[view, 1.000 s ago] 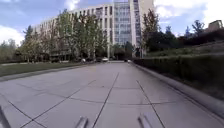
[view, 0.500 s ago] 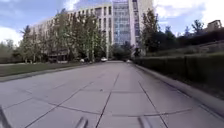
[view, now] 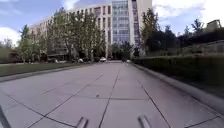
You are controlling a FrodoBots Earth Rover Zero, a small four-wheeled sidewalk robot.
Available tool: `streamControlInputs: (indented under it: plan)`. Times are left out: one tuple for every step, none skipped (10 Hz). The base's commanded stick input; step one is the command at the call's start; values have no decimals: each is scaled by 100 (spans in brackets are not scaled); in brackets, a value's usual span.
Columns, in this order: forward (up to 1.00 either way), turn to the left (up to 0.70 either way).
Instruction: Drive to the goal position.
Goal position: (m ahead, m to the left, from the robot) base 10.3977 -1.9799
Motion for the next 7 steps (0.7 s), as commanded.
streamControlInputs:
  plan:
    - [70,-14]
    - [70,-14]
    - [70,-14]
    - [70,-14]
    - [70,-12]
    - [70,0]
    - [70,0]
